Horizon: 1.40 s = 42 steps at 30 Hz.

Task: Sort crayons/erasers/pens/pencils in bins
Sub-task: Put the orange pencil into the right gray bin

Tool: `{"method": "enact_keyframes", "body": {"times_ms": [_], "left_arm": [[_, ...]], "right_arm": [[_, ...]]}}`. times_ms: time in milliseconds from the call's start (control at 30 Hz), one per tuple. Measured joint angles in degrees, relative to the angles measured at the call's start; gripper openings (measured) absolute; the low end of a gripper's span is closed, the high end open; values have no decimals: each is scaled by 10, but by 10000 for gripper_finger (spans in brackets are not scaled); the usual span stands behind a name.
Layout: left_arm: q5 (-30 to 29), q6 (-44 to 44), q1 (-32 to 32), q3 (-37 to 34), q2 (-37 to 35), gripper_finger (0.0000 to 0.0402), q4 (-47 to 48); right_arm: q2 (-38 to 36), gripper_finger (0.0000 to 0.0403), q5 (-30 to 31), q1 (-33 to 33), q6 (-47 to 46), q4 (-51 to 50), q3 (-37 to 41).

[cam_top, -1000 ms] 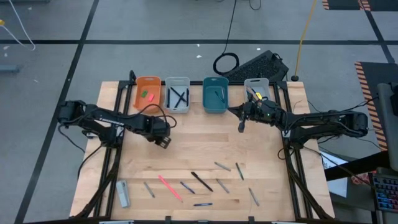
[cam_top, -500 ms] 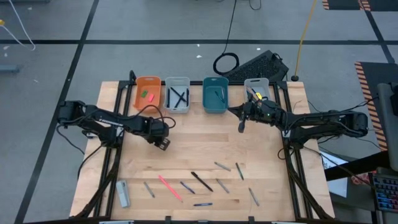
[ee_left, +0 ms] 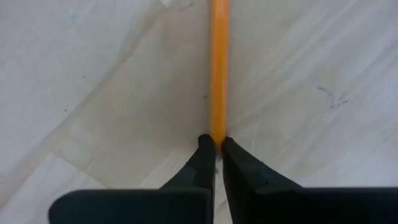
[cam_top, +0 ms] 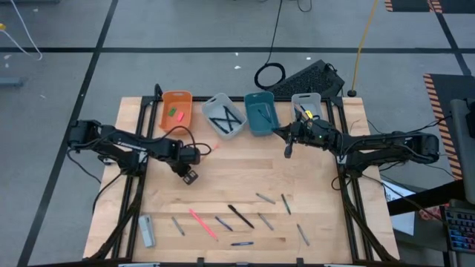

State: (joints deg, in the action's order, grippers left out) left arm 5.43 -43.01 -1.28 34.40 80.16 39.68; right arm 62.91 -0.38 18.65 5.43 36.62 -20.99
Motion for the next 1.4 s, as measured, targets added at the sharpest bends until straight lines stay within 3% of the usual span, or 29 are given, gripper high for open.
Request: {"method": "enact_keyframes", "body": {"times_ms": [167, 667, 1033, 1233, 1400], "left_arm": [[-1, 3, 7, 0, 0, 26, 5], [-30, 2, 56, -5, -45, 3, 42], [-56, 24, 82, -3, -53, 1, -30], [-70, -13, 82, -3, -54, 46, -32], [-22, -32, 104, -3, -54, 84, -12]], "right_arm": [[0, 0, 0, 0, 0, 0, 0], [0, 0, 0, 0, 0, 0, 0], [17, 0, -42, -17, -74, 19, 0], [43, 0, -40, -35, -78, 83, 0], [44, 0, -27, -53, -79, 86, 0]]}}
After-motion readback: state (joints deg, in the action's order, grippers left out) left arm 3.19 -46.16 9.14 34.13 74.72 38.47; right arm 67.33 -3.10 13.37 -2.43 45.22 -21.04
